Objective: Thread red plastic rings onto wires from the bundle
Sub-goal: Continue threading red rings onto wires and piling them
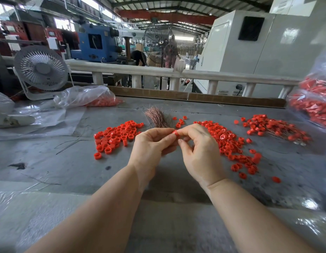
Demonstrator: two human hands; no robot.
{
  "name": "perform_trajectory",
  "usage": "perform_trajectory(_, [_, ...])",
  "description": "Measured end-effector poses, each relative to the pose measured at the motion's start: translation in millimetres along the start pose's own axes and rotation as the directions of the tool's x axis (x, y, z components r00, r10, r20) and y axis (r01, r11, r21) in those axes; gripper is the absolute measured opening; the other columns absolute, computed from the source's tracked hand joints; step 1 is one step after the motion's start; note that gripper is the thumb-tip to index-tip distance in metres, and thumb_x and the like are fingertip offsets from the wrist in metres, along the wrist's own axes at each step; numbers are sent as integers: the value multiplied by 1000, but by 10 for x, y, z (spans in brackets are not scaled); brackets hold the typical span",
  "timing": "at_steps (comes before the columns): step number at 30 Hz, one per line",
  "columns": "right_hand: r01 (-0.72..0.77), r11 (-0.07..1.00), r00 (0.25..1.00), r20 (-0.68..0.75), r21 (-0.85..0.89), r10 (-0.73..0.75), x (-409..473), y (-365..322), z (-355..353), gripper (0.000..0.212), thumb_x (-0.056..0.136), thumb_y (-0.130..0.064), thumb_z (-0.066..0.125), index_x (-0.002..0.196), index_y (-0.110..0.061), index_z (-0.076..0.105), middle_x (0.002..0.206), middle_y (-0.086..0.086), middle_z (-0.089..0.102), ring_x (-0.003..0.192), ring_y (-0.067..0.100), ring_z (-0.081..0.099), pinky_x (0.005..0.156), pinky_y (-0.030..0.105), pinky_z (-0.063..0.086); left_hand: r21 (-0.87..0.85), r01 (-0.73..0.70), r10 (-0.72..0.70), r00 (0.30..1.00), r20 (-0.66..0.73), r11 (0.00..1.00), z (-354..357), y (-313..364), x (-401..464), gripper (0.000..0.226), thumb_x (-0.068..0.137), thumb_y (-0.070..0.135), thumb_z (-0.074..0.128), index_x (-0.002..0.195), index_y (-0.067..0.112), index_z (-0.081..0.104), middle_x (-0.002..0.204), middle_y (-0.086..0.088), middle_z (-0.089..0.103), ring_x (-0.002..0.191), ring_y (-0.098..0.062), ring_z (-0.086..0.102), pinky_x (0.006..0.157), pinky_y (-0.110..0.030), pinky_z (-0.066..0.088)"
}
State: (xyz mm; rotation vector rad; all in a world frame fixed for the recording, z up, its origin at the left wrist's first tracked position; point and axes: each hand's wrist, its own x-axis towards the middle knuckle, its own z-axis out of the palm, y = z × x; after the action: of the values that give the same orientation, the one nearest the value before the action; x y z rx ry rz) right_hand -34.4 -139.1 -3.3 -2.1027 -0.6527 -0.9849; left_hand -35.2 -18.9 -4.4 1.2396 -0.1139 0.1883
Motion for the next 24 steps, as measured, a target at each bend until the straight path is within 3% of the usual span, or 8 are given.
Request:
perform_trajectory(7, [10, 998, 1000, -6, -57, -10, -13, -41, -40, 9, 75, -1, 67, 83, -4, 66, 82, 8, 63, 78, 23, 59, 73, 30, 50, 21, 65, -65, 998, -4, 998, 9, 13, -4, 13, 80, 1, 66, 78, 12, 72, 77, -9, 72, 75, -19, 65, 76, -31, 56])
perform_trajectory(13, [9, 982, 999, -45, -190, -18, -28, -63, -33, 10, 72, -3, 71, 80, -5, 66, 82, 8, 65, 79, 27, 61, 69, 30, 50, 27, 112, -112, 994, 0, 993, 33, 32, -16, 11, 80, 1, 65, 79, 10, 71, 78, -9, 72, 78, -21, 65, 81, -34, 54])
perform_trajectory(19, [-13, 980, 999, -43, -196, 5, -17, -49, -36, 10, 71, -1, 71, 78, -5, 65, 80, 9, 65, 78, 29, 61, 68, 31, 47, 49, 127, -128, 992, 19, 991, 33, 57, -20, 12, 83, 2, 62, 82, 10, 71, 73, -3, 72, 68, -10, 68, 64, -20, 55])
perform_trajectory(24, [-29, 985, 999, -26, -170, 24, -16, -34, -54, 5, 78, -3, 70, 81, -2, 66, 81, 11, 64, 78, 29, 60, 69, 35, 50, 18, 151, -151, 988, 43, 988, 45, 68, -19, 16, 89, 8, 55, 81, 9, 69, 72, -4, 68, 67, -13, 65, 61, -20, 54])
